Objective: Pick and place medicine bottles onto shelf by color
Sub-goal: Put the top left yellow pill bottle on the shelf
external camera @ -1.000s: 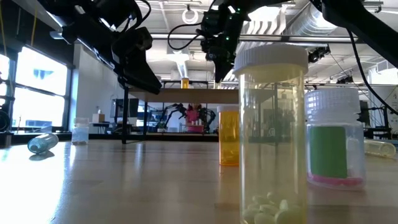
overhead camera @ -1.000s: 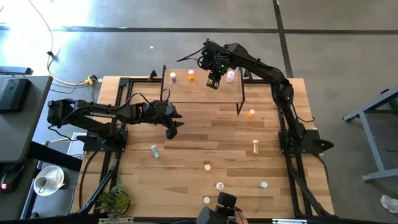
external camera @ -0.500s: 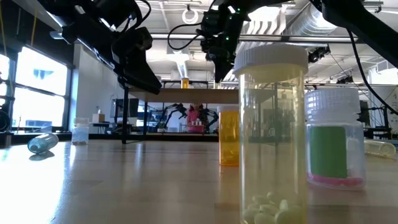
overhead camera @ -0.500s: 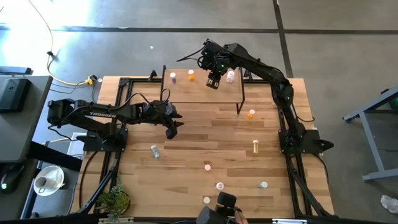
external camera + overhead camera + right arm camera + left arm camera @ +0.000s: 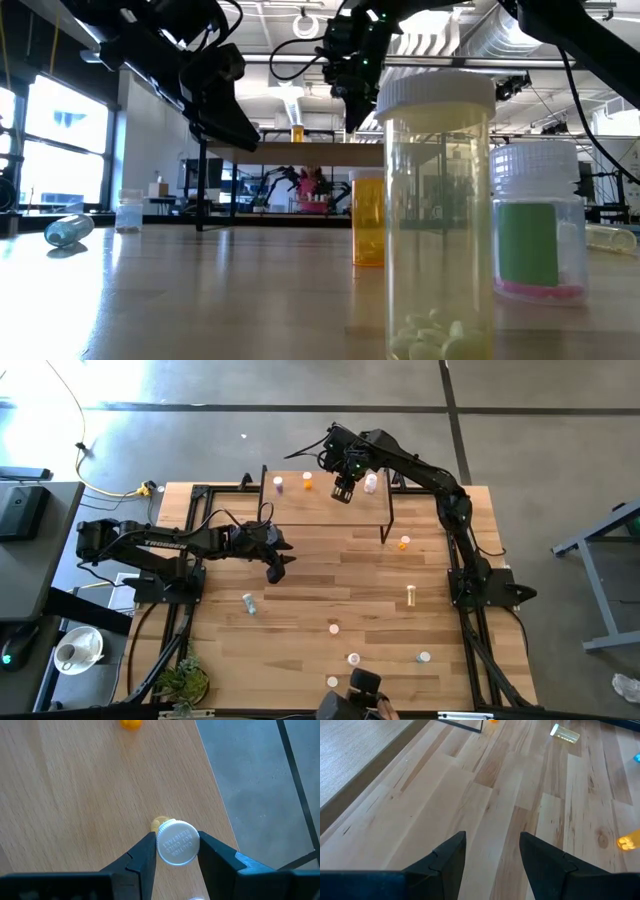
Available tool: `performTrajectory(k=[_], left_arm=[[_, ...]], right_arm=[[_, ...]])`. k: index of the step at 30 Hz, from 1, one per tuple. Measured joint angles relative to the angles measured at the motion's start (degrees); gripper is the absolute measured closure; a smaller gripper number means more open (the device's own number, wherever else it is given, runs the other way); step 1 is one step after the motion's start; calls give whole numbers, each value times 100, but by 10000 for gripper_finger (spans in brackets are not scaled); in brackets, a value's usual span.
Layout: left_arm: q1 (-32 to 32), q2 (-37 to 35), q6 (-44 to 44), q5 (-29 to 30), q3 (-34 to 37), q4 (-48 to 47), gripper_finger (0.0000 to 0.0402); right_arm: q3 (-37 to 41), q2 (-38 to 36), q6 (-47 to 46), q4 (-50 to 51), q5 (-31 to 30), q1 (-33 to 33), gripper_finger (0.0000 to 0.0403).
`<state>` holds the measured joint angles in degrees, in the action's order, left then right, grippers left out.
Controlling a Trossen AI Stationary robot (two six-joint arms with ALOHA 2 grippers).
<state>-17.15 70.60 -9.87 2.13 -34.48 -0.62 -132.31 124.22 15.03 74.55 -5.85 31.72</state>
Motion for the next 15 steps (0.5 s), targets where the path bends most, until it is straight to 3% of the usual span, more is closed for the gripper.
performTrajectory(k=[9,15], left_arm=[[-1,-1,0,0,0,0,227],[-1,1,107,0,0,0,227]], right_arm=[[0,1,2,4,0,-1,274],[13,20,2,-16,1,0,230]])
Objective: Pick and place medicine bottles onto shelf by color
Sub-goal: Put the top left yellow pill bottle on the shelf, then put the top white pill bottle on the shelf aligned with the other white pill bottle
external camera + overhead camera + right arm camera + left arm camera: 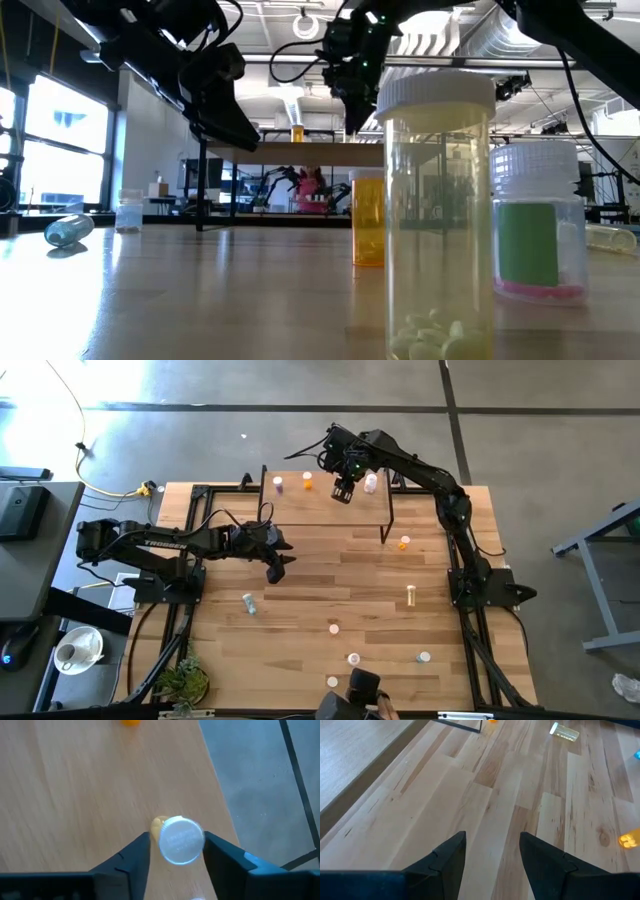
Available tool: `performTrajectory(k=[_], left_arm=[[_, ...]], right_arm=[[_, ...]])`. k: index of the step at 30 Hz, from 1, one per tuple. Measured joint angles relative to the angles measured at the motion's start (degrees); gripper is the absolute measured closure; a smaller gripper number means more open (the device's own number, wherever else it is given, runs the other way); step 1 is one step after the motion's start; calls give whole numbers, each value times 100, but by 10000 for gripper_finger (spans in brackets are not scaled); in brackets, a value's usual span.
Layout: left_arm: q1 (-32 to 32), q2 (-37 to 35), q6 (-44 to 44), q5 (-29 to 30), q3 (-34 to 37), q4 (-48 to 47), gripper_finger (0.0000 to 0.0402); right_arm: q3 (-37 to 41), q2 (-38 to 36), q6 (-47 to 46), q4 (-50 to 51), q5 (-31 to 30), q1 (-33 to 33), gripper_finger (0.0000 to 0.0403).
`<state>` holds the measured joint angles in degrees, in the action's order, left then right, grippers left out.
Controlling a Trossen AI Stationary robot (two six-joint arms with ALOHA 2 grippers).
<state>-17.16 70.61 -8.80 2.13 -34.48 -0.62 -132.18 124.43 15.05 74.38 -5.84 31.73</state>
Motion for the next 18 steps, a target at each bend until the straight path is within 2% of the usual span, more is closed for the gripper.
performTrajectory(k=[4,10,18], left_arm=[[0,0,0,-1,0,0,227],[-1,0,0,0,0,0,227],[0,0,0,0,0,0,227]], right_arm=[[0,-1,1,-73,-77,0,210],[0,-3,29,-89,-447,0,205],[0,-5,41,-29,-285,0,205]])
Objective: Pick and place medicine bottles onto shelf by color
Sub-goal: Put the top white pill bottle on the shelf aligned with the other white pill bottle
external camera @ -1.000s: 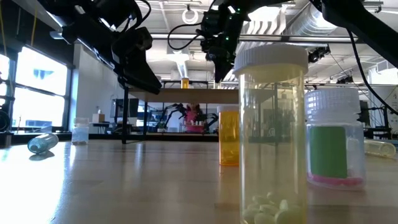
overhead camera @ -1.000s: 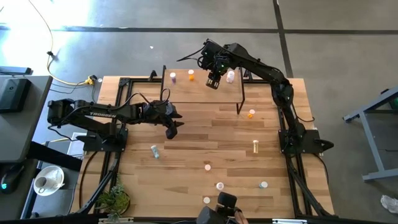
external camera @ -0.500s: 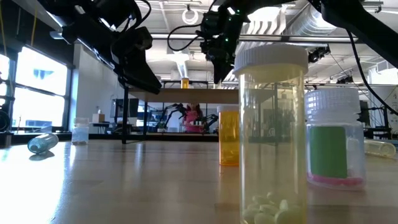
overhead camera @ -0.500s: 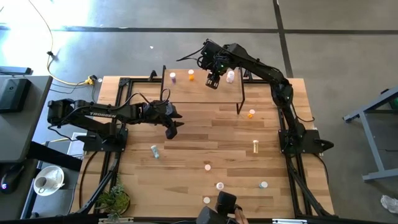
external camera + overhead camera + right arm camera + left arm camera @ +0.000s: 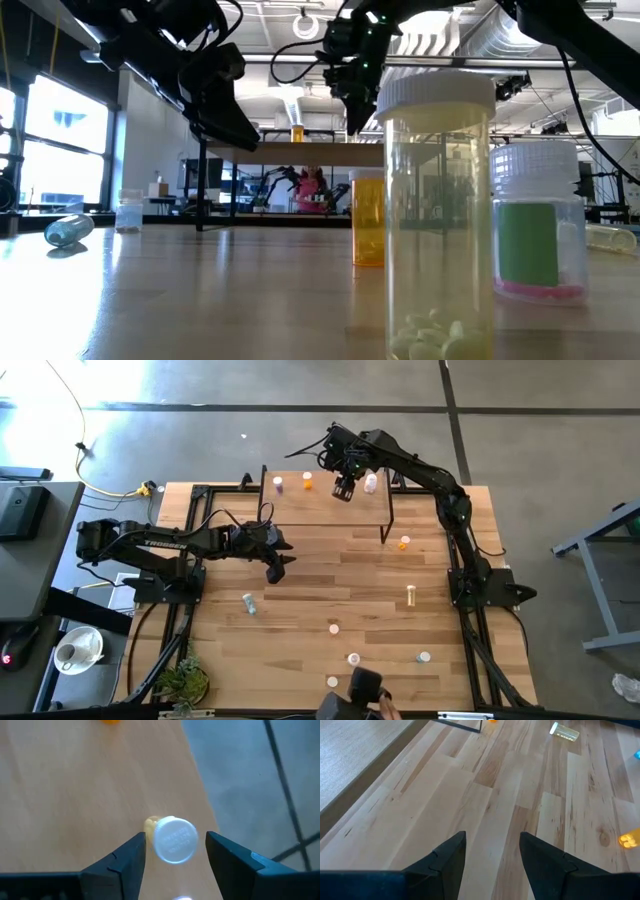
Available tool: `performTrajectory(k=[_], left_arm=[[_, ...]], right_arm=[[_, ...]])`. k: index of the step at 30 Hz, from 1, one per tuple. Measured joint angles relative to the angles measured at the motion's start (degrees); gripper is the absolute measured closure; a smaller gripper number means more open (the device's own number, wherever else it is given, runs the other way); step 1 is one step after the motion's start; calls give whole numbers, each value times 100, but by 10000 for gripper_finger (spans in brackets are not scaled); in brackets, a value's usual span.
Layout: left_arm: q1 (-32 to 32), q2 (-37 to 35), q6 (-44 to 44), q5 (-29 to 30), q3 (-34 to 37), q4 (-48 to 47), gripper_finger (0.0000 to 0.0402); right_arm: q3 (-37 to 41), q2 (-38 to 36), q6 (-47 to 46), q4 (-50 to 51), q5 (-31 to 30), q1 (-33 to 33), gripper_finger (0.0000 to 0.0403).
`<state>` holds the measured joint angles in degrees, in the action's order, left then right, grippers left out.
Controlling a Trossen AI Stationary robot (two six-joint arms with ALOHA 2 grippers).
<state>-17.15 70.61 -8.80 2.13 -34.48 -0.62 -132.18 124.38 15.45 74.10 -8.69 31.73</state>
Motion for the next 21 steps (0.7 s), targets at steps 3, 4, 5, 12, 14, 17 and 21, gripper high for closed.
performTrajectory(k=[3,4,5,12,14,17,21], left_arm=[[0,0,0,-1,0,0,227],[-1,0,0,-2,0,0,227],[-1,-1,0,-1,0,0,227],[0,0,0,-1,0,-10,227],[0,0,0,0,0,-52,227],[-2,0,-2,0,0,-120,227],[0,-10,-2,0,0,-133,227]], right_arm=[[-2,-3,1,1,136,0,205],[-2,-4,1,1,143,0,205],[-2,-4,1,3,147,0,205],[-3,-133,-22,29,123,0,205],[-4,-222,-43,36,123,0,205],[-7,-382,-64,37,123,0,205],[-13,-552,-279,150,145,-25,205]])
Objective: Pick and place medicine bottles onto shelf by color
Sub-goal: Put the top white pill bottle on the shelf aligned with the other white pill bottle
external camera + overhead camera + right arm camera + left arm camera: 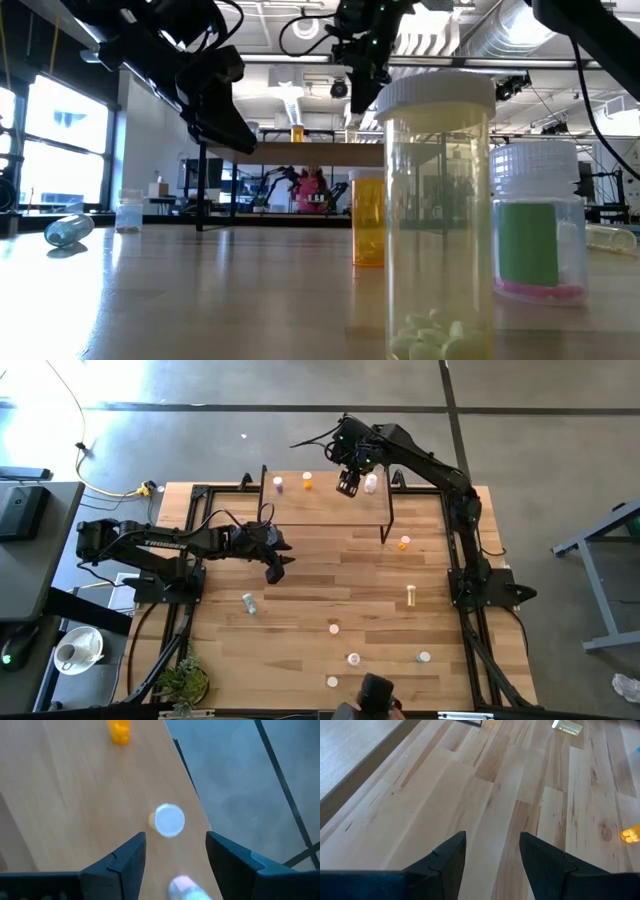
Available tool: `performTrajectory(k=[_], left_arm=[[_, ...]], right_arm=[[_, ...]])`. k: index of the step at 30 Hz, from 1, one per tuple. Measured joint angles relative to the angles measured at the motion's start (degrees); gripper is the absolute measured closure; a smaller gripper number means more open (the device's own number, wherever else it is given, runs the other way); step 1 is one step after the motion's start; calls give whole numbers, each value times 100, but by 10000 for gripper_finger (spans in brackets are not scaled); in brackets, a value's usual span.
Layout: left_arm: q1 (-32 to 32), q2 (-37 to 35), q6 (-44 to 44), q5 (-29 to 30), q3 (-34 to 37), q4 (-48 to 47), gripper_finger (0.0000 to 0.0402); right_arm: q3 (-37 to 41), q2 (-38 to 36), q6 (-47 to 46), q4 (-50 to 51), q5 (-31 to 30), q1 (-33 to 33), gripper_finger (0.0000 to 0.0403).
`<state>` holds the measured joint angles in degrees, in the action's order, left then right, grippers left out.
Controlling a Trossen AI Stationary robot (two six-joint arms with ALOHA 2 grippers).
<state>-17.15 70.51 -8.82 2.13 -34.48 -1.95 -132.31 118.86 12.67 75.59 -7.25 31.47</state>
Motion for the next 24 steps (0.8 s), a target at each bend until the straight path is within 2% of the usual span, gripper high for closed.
performTrajectory(k=[8,16,21,24], left_arm=[[23,-190,-339,1,-2,-420,227],[358,-433,-798,44,0,-1044,227],[720,-562,-1111,328,0,-1478,227],[943,-597,-1288,550,0,-1755,227]], right_arm=[[0,-176,-220,662,157,-268,205],[0,-176,-217,1447,286,-698,205],[0,-176,-54,1443,1053,-890,205],[0,-176,-42,1442,1214,-994,205]])
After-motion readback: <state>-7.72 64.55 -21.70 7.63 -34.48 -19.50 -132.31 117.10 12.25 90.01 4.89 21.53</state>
